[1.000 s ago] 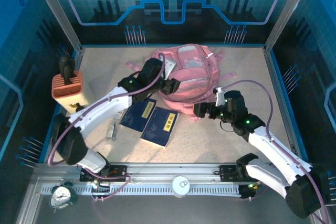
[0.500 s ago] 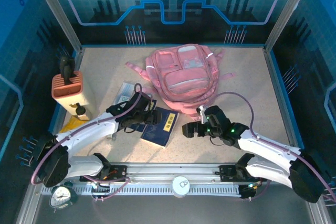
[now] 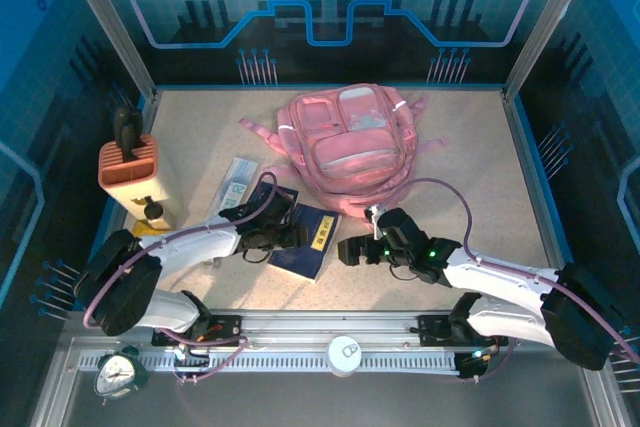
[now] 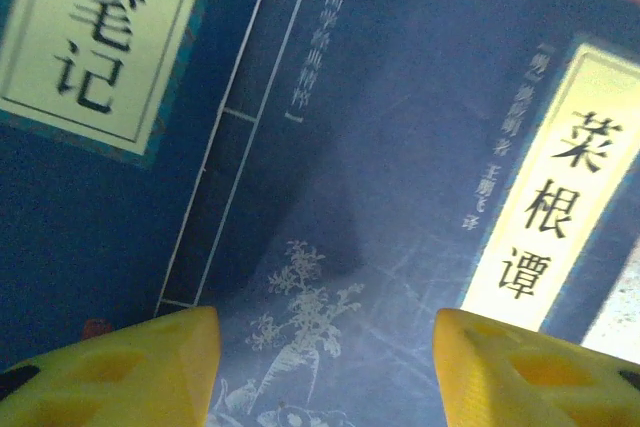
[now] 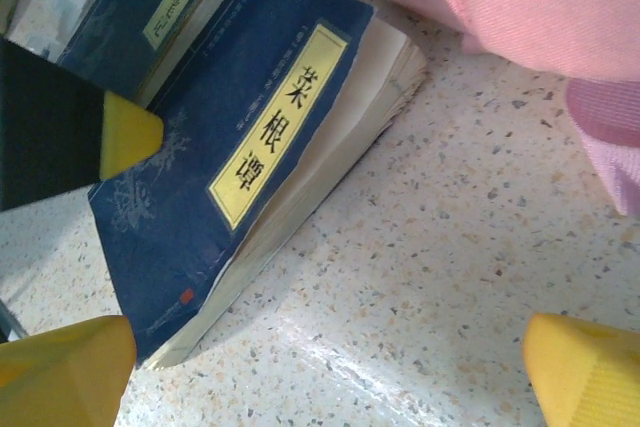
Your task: Pack the student bag
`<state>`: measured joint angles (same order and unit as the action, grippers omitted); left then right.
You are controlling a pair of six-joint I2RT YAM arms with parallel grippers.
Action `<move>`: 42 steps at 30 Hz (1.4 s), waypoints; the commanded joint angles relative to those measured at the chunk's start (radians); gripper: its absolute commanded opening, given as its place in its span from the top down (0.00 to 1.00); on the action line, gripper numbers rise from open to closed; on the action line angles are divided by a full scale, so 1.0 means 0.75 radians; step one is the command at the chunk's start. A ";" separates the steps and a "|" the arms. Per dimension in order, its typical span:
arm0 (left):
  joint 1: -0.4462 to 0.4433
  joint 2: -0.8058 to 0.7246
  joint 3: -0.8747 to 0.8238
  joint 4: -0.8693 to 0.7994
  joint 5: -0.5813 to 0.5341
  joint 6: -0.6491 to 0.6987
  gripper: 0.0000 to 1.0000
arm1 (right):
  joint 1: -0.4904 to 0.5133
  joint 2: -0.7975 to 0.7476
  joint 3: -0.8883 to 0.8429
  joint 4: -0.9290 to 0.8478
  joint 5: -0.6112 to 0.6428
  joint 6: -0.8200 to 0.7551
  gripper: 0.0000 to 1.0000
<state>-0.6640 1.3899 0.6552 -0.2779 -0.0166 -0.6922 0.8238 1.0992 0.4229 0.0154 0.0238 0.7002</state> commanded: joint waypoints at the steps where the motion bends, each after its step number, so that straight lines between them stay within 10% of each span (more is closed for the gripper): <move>1: -0.036 0.026 -0.023 0.049 0.038 -0.056 0.44 | 0.011 -0.016 0.001 -0.028 0.060 0.015 0.01; 15: -0.343 0.008 -0.038 0.027 -0.019 -0.468 0.55 | -0.074 -0.033 0.070 -0.144 -0.094 0.109 0.00; 24: -0.305 -0.146 -0.076 -0.148 -0.194 -0.450 0.60 | -0.031 0.202 0.256 -0.316 -0.196 0.118 0.16; 42: -0.241 -0.079 -0.256 0.212 0.013 -0.487 0.66 | 0.060 0.506 0.352 -0.251 -0.151 0.169 0.41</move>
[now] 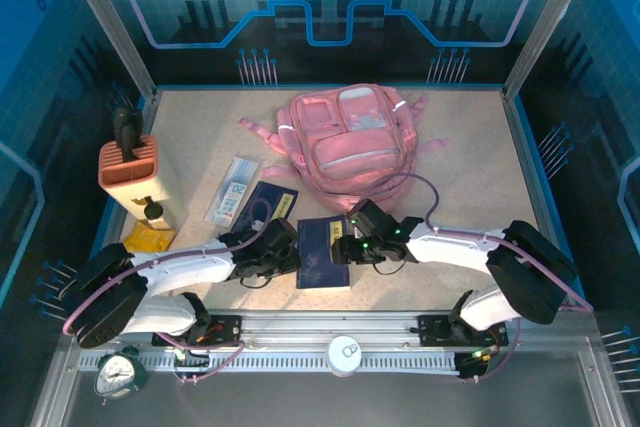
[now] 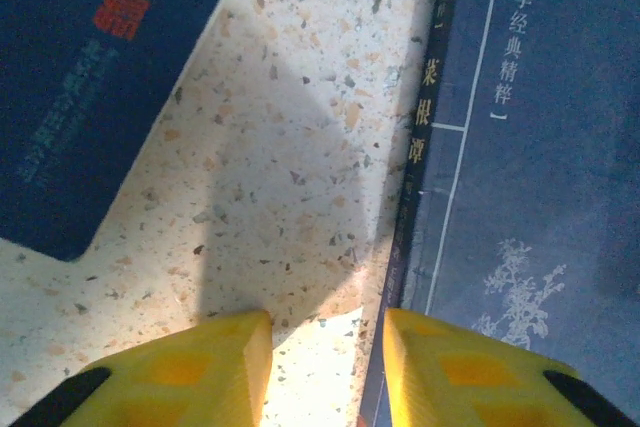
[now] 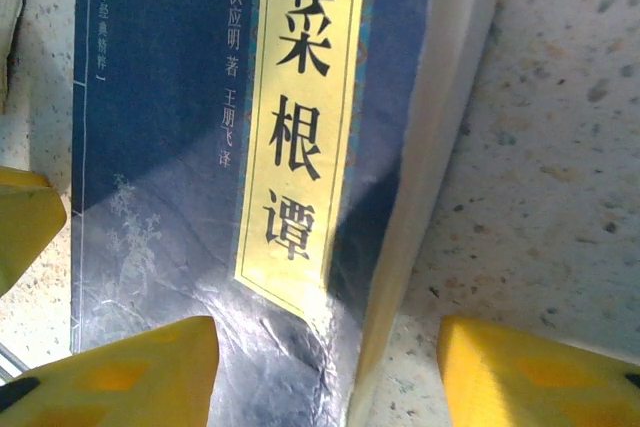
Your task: Pack the student bag
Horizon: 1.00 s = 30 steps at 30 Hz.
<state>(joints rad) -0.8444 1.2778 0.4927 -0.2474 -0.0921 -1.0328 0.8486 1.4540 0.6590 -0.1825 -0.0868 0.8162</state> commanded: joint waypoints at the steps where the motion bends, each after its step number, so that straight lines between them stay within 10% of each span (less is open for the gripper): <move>1: -0.002 0.080 -0.044 0.197 0.122 -0.040 0.67 | 0.034 0.042 0.039 0.017 0.001 0.013 0.41; 30: -0.021 0.054 -0.058 0.323 0.215 -0.071 0.76 | 0.043 -0.050 0.004 0.110 -0.089 0.055 0.49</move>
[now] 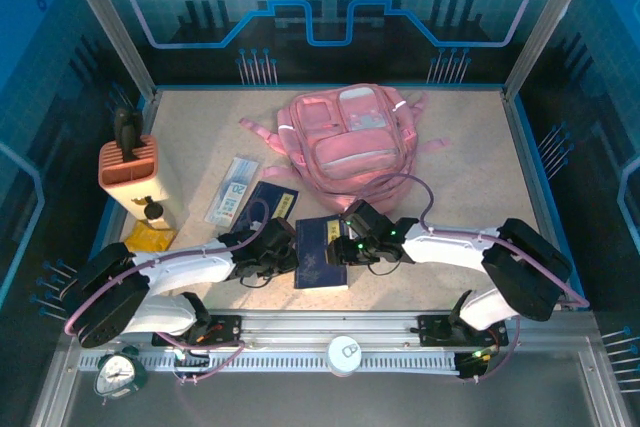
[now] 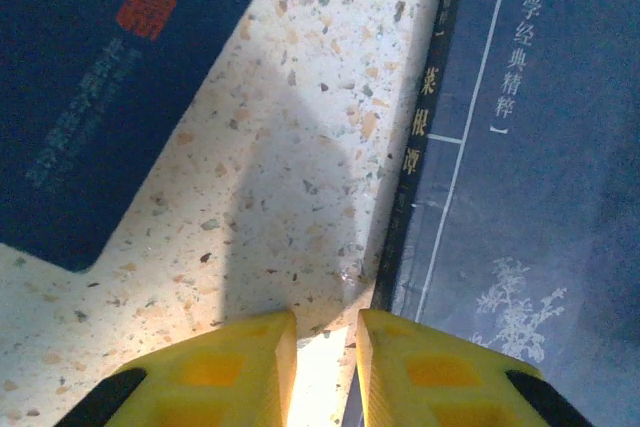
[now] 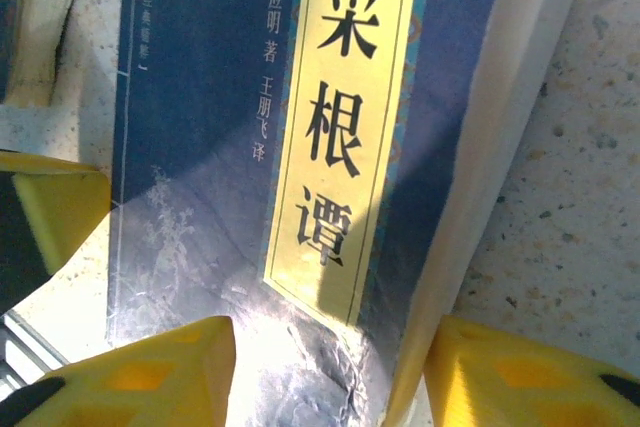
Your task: Pack the student bag
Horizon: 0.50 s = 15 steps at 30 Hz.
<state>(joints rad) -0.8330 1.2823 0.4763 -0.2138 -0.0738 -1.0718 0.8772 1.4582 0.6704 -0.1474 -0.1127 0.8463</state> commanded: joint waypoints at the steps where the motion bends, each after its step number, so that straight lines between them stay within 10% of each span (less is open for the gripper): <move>1: -0.039 0.042 -0.036 0.267 0.185 -0.019 0.77 | -0.003 -0.066 -0.017 0.066 -0.054 0.017 0.50; 15: -0.052 0.041 -0.030 0.211 0.146 -0.010 0.79 | -0.048 -0.124 -0.073 0.104 -0.108 0.041 0.63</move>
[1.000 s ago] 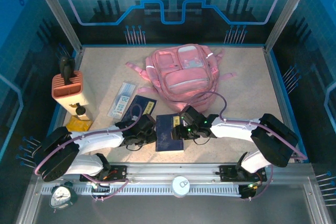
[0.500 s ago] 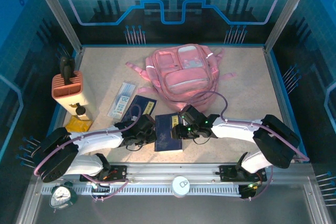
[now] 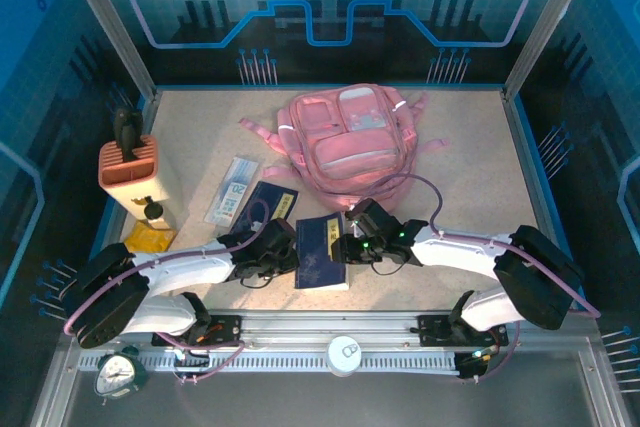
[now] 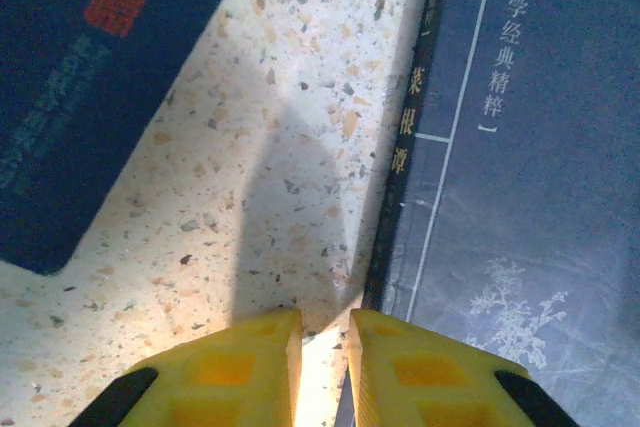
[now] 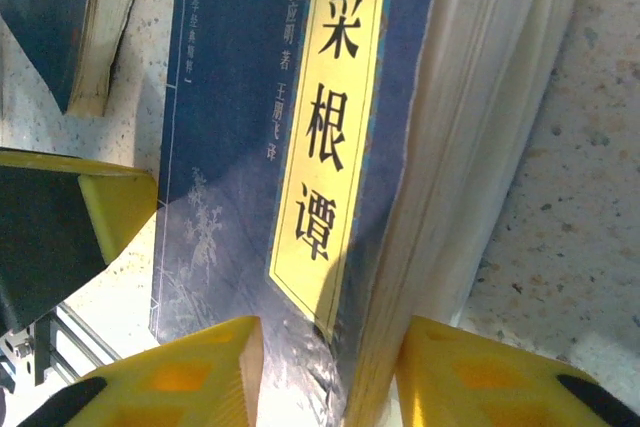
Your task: Pack the student bag
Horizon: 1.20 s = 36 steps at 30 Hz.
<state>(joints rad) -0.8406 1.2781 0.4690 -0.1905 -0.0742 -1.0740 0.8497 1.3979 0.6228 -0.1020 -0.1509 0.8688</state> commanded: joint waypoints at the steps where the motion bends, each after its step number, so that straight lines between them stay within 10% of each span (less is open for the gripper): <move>1: -0.041 0.045 -0.018 0.171 0.141 -0.005 0.79 | -0.012 -0.053 -0.011 0.043 -0.062 0.013 0.64; 15: -0.039 0.027 0.004 0.104 0.098 0.007 0.77 | -0.040 -0.087 -0.028 0.074 -0.127 0.011 0.87; 36: 0.388 -0.689 0.144 -0.223 0.356 0.209 0.31 | -0.108 -0.468 0.169 -0.031 -0.281 0.024 1.00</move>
<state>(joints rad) -0.5739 0.7872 0.5354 -0.3130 0.1101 -0.9421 0.8036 1.0847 0.6903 -0.1280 -0.3023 0.8837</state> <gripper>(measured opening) 0.688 0.057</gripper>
